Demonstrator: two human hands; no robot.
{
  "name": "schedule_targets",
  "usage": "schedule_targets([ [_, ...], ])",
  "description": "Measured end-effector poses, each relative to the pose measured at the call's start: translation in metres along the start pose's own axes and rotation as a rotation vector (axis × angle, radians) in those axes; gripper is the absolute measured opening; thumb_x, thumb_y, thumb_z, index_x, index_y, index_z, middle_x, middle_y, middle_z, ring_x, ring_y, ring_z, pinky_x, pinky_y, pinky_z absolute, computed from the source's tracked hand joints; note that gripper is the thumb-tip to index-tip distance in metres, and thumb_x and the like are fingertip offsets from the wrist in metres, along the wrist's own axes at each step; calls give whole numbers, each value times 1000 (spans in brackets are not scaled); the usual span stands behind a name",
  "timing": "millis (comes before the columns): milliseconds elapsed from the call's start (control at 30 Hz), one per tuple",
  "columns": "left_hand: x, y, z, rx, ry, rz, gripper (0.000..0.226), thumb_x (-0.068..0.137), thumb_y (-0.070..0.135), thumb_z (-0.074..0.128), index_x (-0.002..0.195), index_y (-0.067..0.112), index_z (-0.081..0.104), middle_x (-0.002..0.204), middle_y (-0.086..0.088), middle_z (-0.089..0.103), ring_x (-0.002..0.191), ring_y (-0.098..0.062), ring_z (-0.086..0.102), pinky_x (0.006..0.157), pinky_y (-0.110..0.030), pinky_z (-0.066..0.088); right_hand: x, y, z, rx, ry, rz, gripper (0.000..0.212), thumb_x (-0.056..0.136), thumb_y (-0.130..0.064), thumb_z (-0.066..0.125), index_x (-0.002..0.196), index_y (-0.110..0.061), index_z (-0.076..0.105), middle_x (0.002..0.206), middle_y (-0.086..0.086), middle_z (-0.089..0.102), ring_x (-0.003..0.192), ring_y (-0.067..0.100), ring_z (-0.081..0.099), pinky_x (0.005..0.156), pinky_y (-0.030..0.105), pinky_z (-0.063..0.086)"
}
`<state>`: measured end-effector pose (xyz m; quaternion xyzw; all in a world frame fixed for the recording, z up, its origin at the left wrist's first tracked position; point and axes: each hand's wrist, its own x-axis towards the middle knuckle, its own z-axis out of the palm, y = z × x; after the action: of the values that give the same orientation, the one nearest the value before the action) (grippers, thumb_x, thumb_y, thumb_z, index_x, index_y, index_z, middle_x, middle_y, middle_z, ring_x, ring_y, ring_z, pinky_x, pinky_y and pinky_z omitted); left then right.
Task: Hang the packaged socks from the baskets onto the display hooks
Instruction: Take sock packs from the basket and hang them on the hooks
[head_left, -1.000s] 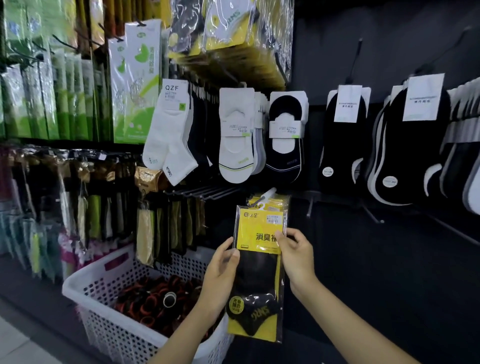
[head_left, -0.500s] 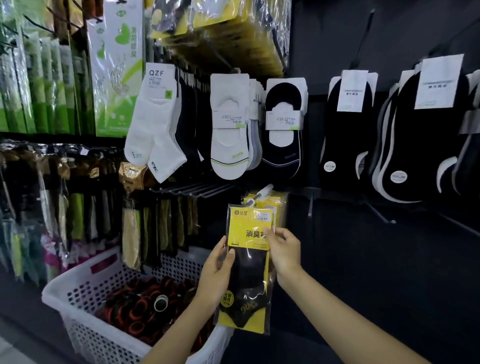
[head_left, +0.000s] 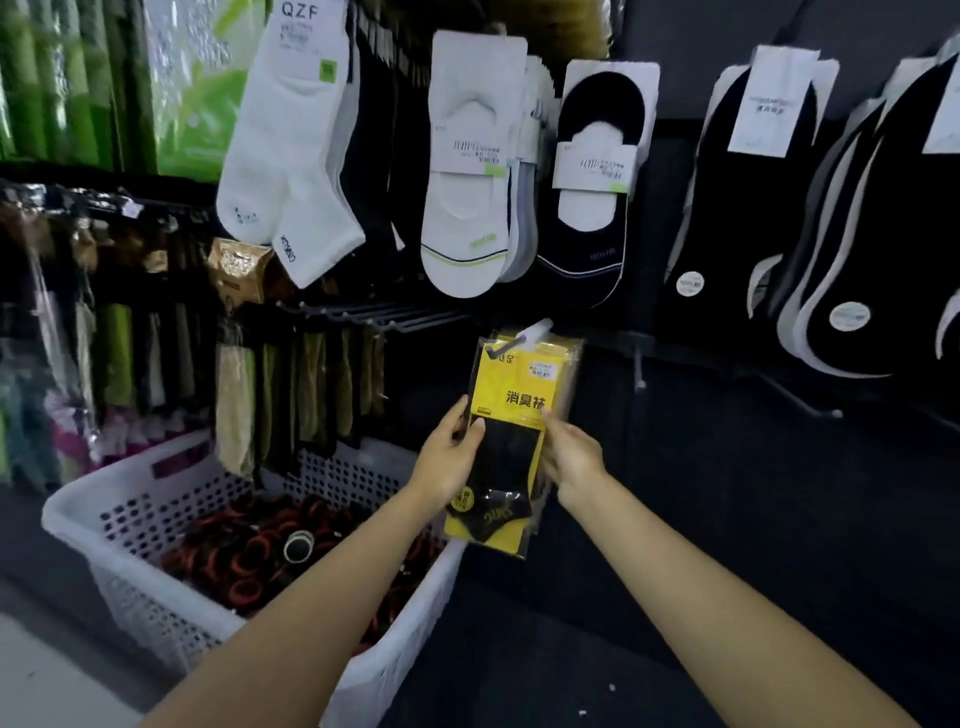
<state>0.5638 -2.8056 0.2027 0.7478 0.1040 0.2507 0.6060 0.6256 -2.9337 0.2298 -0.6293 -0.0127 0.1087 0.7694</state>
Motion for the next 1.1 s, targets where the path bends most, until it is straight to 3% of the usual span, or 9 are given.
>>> schedule_targets([
  [133, -22, -15, -3, -1, -19, -77, 53, 98, 36, 45, 146, 20, 30, 143, 0, 43, 119, -10, 48, 90, -19, 33, -20, 24, -27, -97, -1, -26, 26, 92, -24, 63, 112, -10, 54, 112, 7, 62, 90, 14, 60, 77, 23, 49],
  [233, -65, -42, -9, 5, -31, -142, 37, 98, 36, 46, 132, 22, 46, 136, 3, 48, 126, -12, 44, 90, -16, 31, -48, 53, -54, -229, -75, 21, 35, 92, -22, 63, 123, -11, 51, 117, 5, 57, 103, 15, 54, 93, 28, 44],
  [367, -151, -95, -10, -15, -35, -285, 19, 96, 38, 48, 104, 27, 60, 98, 20, 65, 95, 1, 58, 74, -8, 41, -92, 112, -96, -329, -125, 119, 29, 93, -15, 61, 120, -11, 54, 120, 6, 59, 113, 19, 56, 101, 33, 44],
  [500, -234, -154, 1, -50, -26, -589, 20, 99, 30, 45, 99, 14, 56, 97, -3, 60, 92, -17, 56, 81, -27, 43, -139, 183, -127, -431, -209, 352, 17, 95, -13, 57, 111, -10, 59, 120, 10, 62, 112, 24, 60, 94, 34, 49],
  [600, -297, -187, 8, 13, -86, -748, 31, 99, 29, 45, 81, 8, 59, 82, -15, 56, 77, -24, 54, 71, -31, 41, -175, 243, -156, -597, -332, 530, 24, 97, -14, 52, 117, -4, 59, 119, 14, 63, 107, 25, 62, 83, 28, 50],
  [700, -346, -209, 4, 65, -64, -850, 28, 97, 32, 49, 96, 8, 64, 88, -10, 64, 79, -21, 61, 67, -22, 49, -204, 293, -182, -852, -436, 534, 28, 95, -16, 56, 117, 0, 61, 105, 10, 62, 93, 17, 57, 66, 17, 44],
  [833, -378, -226, -4, 165, -146, -898, 12, 95, 30, 52, 87, 20, 55, 77, 6, 57, 47, 8, 59, 38, -7, 40, -221, 334, -207, -1028, -545, 525, 31, 93, -21, 61, 115, 1, 61, 118, 15, 64, 110, 26, 60, 90, 29, 47],
  [933, -385, -229, -6, 315, -263, -848, 16, 96, 30, 51, 81, 27, 57, 77, 10, 57, 60, 4, 59, 42, -3, 38, -226, 351, -217, -1050, -631, 566, 38, 93, -25, 61, 119, 2, 60, 123, 15, 62, 117, 27, 57, 94, 30, 45],
  [1100, -395, -241, -8, 494, -448, -824, 33, 94, 44, 49, 120, 25, 56, 103, 6, 57, 88, -7, 56, 70, -20, 45, -228, 367, -218, -1066, -703, 541, 54, 85, -45, 66, 124, -8, 59, 111, 3, 59, 106, 16, 56, 85, 27, 46],
])
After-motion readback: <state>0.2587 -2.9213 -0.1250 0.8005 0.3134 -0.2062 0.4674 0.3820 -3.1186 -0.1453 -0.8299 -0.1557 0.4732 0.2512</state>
